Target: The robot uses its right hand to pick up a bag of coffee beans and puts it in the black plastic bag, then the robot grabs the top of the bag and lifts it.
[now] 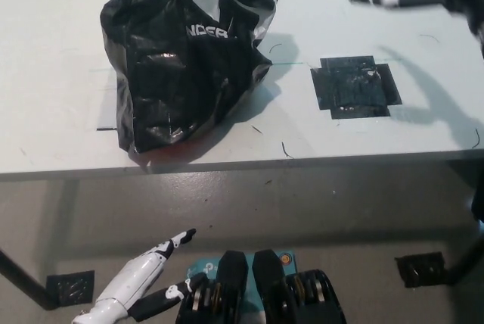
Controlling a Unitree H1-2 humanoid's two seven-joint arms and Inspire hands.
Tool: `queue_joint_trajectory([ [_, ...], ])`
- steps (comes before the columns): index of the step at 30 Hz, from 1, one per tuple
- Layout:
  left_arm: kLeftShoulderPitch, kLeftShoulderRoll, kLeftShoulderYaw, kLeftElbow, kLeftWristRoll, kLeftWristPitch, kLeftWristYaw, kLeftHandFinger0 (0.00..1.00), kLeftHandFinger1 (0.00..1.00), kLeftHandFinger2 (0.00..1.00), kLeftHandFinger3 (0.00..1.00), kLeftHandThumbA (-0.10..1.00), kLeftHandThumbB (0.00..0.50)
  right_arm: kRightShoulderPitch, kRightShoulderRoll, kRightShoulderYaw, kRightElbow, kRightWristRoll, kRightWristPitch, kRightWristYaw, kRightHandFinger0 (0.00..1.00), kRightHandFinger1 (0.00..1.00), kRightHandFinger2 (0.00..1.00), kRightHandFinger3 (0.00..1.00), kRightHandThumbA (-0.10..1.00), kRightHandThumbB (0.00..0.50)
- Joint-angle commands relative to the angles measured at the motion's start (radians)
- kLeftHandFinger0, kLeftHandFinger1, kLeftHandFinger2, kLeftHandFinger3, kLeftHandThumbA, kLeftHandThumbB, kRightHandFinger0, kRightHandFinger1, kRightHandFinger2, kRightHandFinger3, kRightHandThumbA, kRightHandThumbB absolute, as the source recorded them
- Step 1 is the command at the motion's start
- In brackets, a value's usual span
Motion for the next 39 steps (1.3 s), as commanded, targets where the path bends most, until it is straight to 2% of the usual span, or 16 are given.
queue_joint_trajectory([
  [1, -0.095, -0.029, 0.157, 0.007, -0.217, 0.012, 0.068, 1.0, 1.0, 1.0, 1.0, 1.0, 0.11, 0.37, -0.165, -0.164, -1.146, 0.426, 0.077, -0.078, 1.0, 1.0, 1.0, 1.0, 1.0, 0.453],
  [3, -0.098, -0.03, 0.156, 0.004, -0.216, 0.02, 0.064, 1.0, 1.0, 1.0, 1.0, 1.0, 0.122, 0.441, -0.149, -0.142, -1.146, 0.409, 0.044, -0.07, 1.0, 1.0, 1.0, 1.0, 1.0, 0.458],
  [6, -0.101, -0.03, 0.158, 0.008, -0.212, 0.015, 0.067, 1.0, 1.0, 1.0, 1.0, 1.0, 0.135, 0.589, -0.065, -0.086, -1.145, 0.362, 0.009, -0.063, 1.0, 1.0, 1.0, 1.0, 1.0, 0.425],
  [8, -0.102, -0.028, 0.162, 0.009, -0.21, 0.009, 0.069, 1.0, 1.0, 1.0, 1.0, 1.0, 0.138, 0.672, 0.002, -0.052, -1.108, 0.299, -0.045, -0.067, 1.0, 1.0, 1.0, 1.0, 1.0, 0.44],
  [9, -0.102, -0.029, 0.164, 0.012, -0.214, 0.003, 0.07, 1.0, 1.0, 1.0, 1.0, 1.0, 0.136, 0.723, 0.037, -0.032, -1.065, 0.282, -0.095, -0.068, 1.0, 1.0, 1.0, 1.0, 1.0, 0.418],
  [12, -0.111, -0.024, 0.169, 0.025, -0.223, -0.013, 0.064, 1.0, 1.0, 1.0, 1.0, 1.0, 0.133, 0.803, 0.07, 0.005, -0.982, 0.237, -0.174, -0.058, 1.0, 1.0, 1.0, 1.0, 1.0, 0.437],
  [15, -0.104, -0.027, 0.176, 0.028, -0.225, -0.008, 0.058, 1.0, 1.0, 1.0, 1.0, 1.0, 0.136, 0.86, 0.108, 0.04, -0.843, 0.178, -0.272, -0.064, 1.0, 1.0, 1.0, 1.0, 1.0, 0.372],
  [17, -0.098, -0.032, 0.178, 0.031, -0.224, -0.011, 0.057, 1.0, 1.0, 1.0, 1.0, 1.0, 0.137, 0.872, 0.125, 0.051, -0.786, 0.166, -0.304, -0.071, 1.0, 1.0, 1.0, 1.0, 1.0, 0.361],
  [21, -0.088, -0.044, 0.183, 0.037, -0.216, -0.018, 0.053, 1.0, 1.0, 1.0, 1.0, 1.0, 0.132, 0.871, 0.195, 0.081, -0.566, 0.134, -0.412, -0.112, 1.0, 1.0, 1.0, 1.0, 1.0, 0.287],
  [22, -0.084, -0.045, 0.183, 0.036, -0.216, -0.018, 0.052, 1.0, 1.0, 1.0, 1.0, 1.0, 0.131, 0.874, 0.201, 0.083, -0.557, 0.136, -0.416, -0.114, 1.0, 1.0, 1.0, 1.0, 1.0, 0.286],
  [23, -0.074, -0.047, 0.184, 0.035, -0.217, -0.018, 0.052, 1.0, 1.0, 1.0, 1.0, 1.0, 0.127, 0.879, 0.214, 0.086, -0.524, 0.145, -0.43, -0.114, 1.0, 1.0, 1.0, 1.0, 1.0, 0.257],
  [24, -0.06, -0.049, 0.184, 0.031, -0.214, -0.014, 0.053, 1.0, 1.0, 1.0, 1.0, 1.0, 0.142, 0.873, 0.247, 0.088, -0.425, 0.137, -0.466, -0.136, 1.0, 1.0, 1.0, 1.0, 1.0, 0.19],
  [26, -0.04, -0.052, 0.184, 0.03, -0.21, -0.018, 0.053, 1.0, 1.0, 1.0, 1.0, 1.0, 0.14, 0.879, 0.28, 0.084, -0.339, 0.11, -0.484, -0.174, 1.0, 1.0, 1.0, 1.0, 1.0, 0.172],
  [29, -0.006, -0.058, 0.188, 0.029, -0.215, -0.02, 0.049, 1.0, 1.0, 1.0, 1.0, 1.0, 0.128, 0.881, 0.298, 0.072, -0.22, 0.109, -0.518, -0.192, 1.0, 1.0, 1.0, 1.0, 1.0, 0.103],
  [33, 0.033, -0.056, 0.191, 0.028, -0.207, -0.04, 0.051, 1.0, 1.0, 1.0, 1.0, 1.0, 0.119, 0.889, 0.294, 0.073, -0.146, 0.082, -0.548, -0.205, 1.0, 1.0, 1.0, 1.0, 1.0, 0.139],
  [39, 0.083, -0.061, 0.191, 0.022, -0.211, -0.055, 0.047, 1.0, 1.0, 1.0, 1.0, 0.97, 0.105, 0.926, 0.286, 0.084, -0.104, 0.084, -0.57, -0.203, 1.0, 1.0, 1.0, 1.0, 1.0, 0.122],
])
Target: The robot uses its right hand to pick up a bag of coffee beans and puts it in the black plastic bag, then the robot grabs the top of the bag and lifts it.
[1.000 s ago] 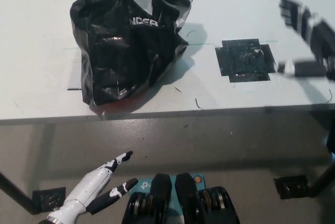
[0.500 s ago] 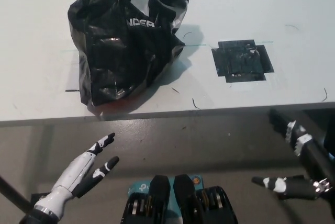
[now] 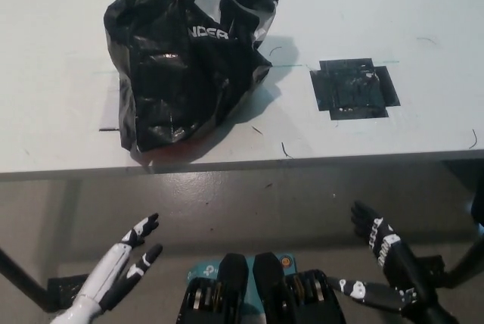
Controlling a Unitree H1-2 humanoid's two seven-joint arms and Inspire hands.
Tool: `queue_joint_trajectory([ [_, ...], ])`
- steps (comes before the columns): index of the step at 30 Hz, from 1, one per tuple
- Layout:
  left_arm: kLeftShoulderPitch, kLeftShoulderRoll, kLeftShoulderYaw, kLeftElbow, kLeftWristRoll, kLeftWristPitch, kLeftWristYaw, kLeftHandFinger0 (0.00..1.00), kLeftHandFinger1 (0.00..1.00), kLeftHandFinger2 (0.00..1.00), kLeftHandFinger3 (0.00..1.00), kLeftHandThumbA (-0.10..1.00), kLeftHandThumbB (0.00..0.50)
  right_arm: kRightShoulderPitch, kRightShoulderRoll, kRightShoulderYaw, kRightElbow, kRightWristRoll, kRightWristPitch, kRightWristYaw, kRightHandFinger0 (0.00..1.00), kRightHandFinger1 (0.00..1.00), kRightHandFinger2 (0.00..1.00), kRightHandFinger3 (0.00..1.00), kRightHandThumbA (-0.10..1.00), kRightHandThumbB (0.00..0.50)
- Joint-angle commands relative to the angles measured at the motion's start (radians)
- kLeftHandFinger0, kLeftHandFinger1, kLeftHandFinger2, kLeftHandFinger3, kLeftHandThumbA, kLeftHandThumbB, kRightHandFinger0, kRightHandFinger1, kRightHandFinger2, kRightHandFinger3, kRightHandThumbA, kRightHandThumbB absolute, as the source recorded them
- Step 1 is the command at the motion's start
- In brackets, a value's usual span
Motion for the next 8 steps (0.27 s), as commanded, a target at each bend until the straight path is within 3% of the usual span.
queue_joint_trajectory([
  [1, 0.06, 0.003, 0.026, -0.022, -0.059, -0.057, 0.042, 1.0, 1.0, 1.0, 1.0, 0.96, 0.11, 0.042, 0.003, 0.021, 0.056, 0.009, -0.217, -0.084, 1.0, 1.0, 1.0, 1.0, 1.0, 0.141],
  [8, 0.084, 0.008, 0.023, -0.013, -0.049, -0.072, 0.044, 1.0, 1.0, 1.0, 1.0, 0.95, 0.101, 0.064, -0.01, 0.054, 0.072, 0.017, -0.218, -0.085, 1.0, 1.0, 1.0, 1.0, 1.0, 0.126],
])
